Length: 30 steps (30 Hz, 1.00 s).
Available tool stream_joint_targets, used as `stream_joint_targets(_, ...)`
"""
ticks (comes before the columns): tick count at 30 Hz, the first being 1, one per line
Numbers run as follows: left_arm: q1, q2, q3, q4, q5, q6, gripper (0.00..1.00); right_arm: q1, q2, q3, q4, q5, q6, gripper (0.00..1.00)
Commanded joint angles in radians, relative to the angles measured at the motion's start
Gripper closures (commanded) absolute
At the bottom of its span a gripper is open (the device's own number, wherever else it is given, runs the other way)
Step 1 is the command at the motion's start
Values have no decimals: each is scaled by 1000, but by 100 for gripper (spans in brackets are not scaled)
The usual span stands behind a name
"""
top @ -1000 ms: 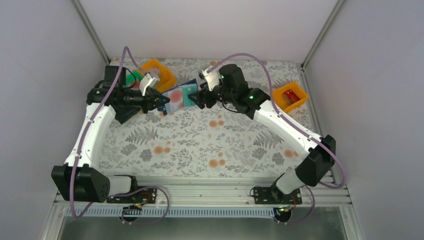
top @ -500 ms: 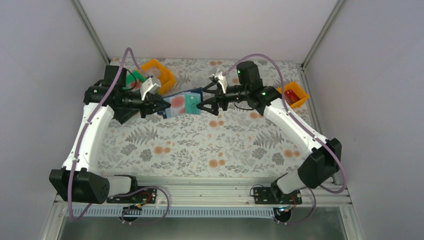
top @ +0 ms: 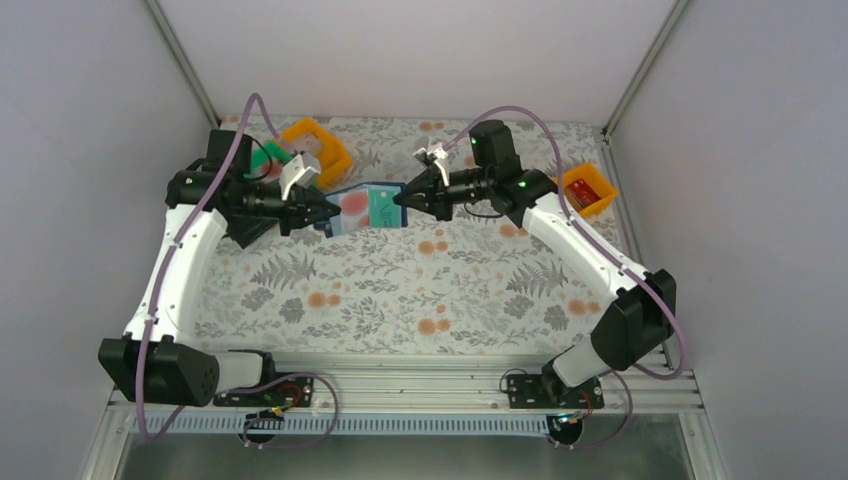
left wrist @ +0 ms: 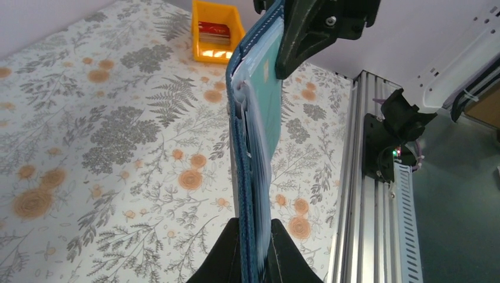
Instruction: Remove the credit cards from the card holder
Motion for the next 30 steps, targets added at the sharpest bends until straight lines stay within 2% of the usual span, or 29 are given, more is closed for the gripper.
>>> stream_joint_targets(1, 23, -12, 20, 75, -10, -49, 89, 2, -37, -13, 38, 23, 35, 96)
stream_joint_targets(2, 37, -17, 7, 113, -48, -91, 70, 2, -42, -16, 41, 43, 49, 96)
stream_joint_targets(3, 54, -17, -11, 155, -87, -128, 57, 1, -47, -18, 45, 68, 67, 96)
stream_joint_targets(4, 76, -16, -20, 198, -123, -164, 51, 0, -49, -19, 49, 96, 90, 96)
stream_joint_targets(6, 135, -5, -20, 231, -155, -199, 48, -1, -47, -15, 51, 191, 157, 96)
stream_joint_targets(9, 212, 7, 11, 243, -163, -202, 48, -1, -21, 11, 26, 358, 267, 96)
stream_joint_targets(12, 217, -6, 42, 254, -187, -186, 49, 0, 8, 34, 15, 447, 352, 96)
stream_joint_targets(15, 178, -11, 68, 242, -83, -185, 59, 16, 28, 61, 18, 479, 384, 96)
stream_joint_targets(19, -27, 22, 53, 202, 20, -176, 66, 57, 38, 98, 54, 414, 359, 96)
stream_joint_targets(21, -87, 49, 34, 203, 85, -176, 67, 73, 26, 95, 79, 362, 338, 96)
stream_joint_targets(30, -125, 137, 76, 212, 79, -204, 70, 110, -28, 52, 129, 194, 236, 96)
